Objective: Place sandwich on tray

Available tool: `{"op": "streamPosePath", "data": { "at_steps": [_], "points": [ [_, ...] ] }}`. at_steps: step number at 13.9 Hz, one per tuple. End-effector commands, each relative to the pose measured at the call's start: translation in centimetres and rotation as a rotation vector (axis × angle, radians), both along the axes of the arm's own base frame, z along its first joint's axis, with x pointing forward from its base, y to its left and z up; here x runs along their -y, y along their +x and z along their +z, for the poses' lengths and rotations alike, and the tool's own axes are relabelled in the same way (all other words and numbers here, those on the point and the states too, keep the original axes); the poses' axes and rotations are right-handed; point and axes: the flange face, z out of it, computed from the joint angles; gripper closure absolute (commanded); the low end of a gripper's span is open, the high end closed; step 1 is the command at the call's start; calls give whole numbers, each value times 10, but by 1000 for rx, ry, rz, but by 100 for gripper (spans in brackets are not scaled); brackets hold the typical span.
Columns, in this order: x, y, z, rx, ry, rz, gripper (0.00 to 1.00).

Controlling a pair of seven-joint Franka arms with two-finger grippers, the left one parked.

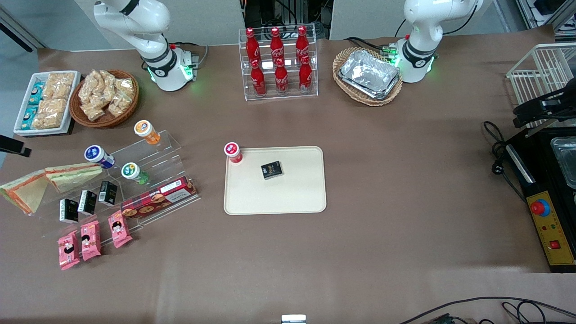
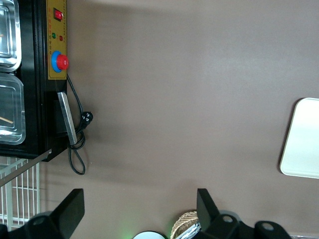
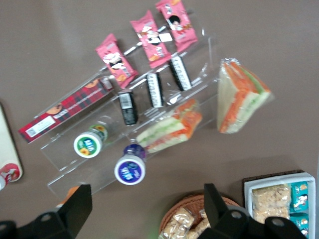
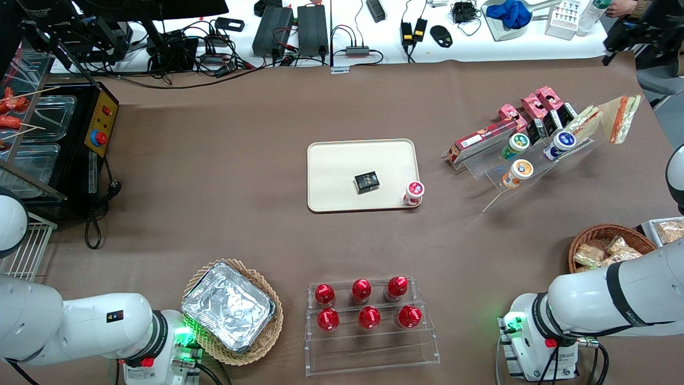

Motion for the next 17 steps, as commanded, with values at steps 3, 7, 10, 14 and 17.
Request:
{"op": "streamPosePath", "data": {
  "at_steps": [3,7,10,14,17],
  "points": [
    [26,-17,-13,35,-115,16,0],
    [39,-20,-51,93,-129,172,0],
    [60,-23,-65,118,-143,265,0],
    [87,-21,-83,131,-151,279,0],
    [108,-23,-99,131,-155,246,0]
  ]
}}
